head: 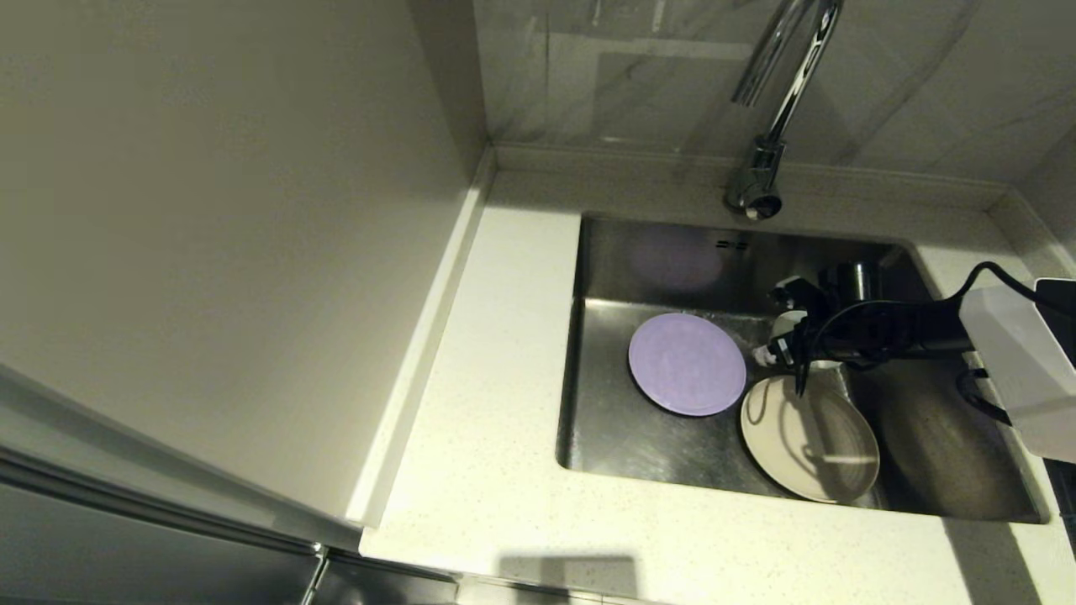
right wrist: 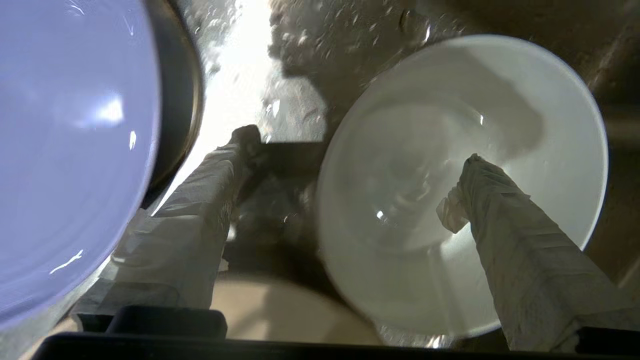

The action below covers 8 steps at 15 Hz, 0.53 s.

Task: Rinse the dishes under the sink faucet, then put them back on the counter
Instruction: Put a bowl back to the table from the sink

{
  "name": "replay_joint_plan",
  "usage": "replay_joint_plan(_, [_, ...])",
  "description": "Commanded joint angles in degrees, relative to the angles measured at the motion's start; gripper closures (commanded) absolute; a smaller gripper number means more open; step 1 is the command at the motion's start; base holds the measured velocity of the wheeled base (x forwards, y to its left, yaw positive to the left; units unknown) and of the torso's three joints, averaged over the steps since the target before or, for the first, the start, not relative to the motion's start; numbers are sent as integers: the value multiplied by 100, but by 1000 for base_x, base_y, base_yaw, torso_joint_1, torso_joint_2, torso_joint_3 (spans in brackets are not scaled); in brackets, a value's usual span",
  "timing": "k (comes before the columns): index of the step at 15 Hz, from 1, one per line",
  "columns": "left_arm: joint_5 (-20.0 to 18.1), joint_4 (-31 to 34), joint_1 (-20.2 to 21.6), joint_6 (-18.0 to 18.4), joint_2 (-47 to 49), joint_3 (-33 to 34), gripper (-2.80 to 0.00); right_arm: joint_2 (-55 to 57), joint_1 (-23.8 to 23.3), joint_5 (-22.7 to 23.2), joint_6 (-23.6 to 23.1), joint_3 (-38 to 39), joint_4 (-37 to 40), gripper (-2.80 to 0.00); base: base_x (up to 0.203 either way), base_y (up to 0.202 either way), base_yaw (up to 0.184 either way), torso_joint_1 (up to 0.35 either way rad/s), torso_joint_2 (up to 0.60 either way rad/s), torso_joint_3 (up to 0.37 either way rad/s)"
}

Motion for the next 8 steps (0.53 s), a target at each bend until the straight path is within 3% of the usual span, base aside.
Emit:
replay_joint_plan(1, [3, -4, 0, -4, -9, 0, 0, 203, 4, -1, -21, -211, -4, -280, 0, 0, 0, 0, 0, 0])
replay_joint_plan(6, [3, -4, 0, -4, -9, 0, 0, 374, -26, -111, -30, -432, -13, -280, 0, 0, 0, 0, 0, 0])
replay_joint_plan(7, [3, -4, 0, -4, -9, 0, 0, 401, -54, -110, -37, -432, -13, 0, 0, 0, 0, 0, 0, 0])
replay_joint_plan(8, [3, -4, 0, -4, -9, 0, 0, 401, -65, -108, -80, -432, -13, 0, 0, 0, 0, 0, 0, 0])
